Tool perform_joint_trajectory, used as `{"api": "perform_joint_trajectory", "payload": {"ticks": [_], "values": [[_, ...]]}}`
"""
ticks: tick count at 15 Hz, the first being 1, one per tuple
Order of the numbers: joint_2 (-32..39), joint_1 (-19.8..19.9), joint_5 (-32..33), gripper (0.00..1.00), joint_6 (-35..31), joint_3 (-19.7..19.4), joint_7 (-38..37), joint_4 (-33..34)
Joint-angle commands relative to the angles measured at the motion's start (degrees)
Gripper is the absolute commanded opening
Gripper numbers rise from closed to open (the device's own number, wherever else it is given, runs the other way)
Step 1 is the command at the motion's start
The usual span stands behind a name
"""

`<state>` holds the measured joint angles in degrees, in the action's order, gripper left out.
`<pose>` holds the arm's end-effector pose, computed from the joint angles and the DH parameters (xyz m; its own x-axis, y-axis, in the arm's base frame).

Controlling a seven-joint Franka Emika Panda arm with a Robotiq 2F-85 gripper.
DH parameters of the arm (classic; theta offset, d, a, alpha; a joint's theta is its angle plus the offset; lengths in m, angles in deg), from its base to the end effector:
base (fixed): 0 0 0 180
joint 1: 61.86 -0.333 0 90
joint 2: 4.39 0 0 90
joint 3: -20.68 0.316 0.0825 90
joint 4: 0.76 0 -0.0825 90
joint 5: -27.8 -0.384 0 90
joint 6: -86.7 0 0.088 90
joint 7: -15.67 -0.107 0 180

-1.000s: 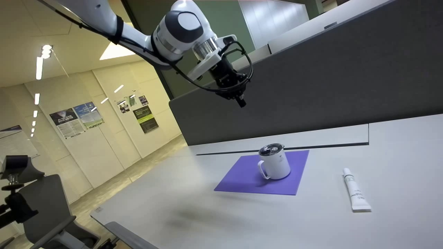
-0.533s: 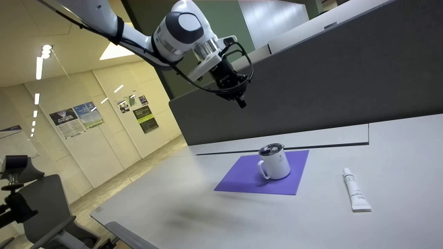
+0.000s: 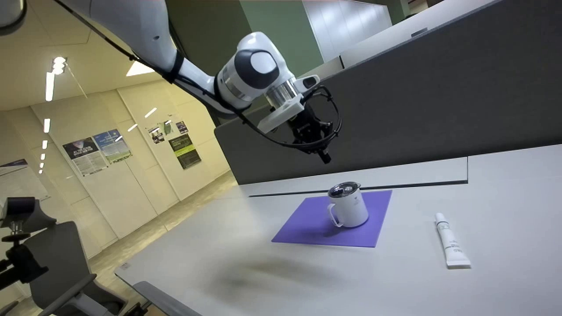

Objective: Slide the nozzle to close the drinking hole of the cup

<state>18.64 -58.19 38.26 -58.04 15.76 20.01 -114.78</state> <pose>0.6167 -0.0890 0.2731 0.9904 0.0856 0.1086 0.0669 -0.9839 0.1655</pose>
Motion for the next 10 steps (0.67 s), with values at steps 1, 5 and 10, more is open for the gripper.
{"api": "perform_joint_trajectory", "payload": {"ticks": [1,5,10], "values": [[2.7,-0.4,0.1,0.0,-4.5,-0.6,-2.0,-1.2],[5.4,-0.9,0.1,0.0,-8.8,-1.0,-2.2,-1.9],[8.8,-1.5,0.6,0.0,-14.0,-1.4,-1.6,-1.7]]}}
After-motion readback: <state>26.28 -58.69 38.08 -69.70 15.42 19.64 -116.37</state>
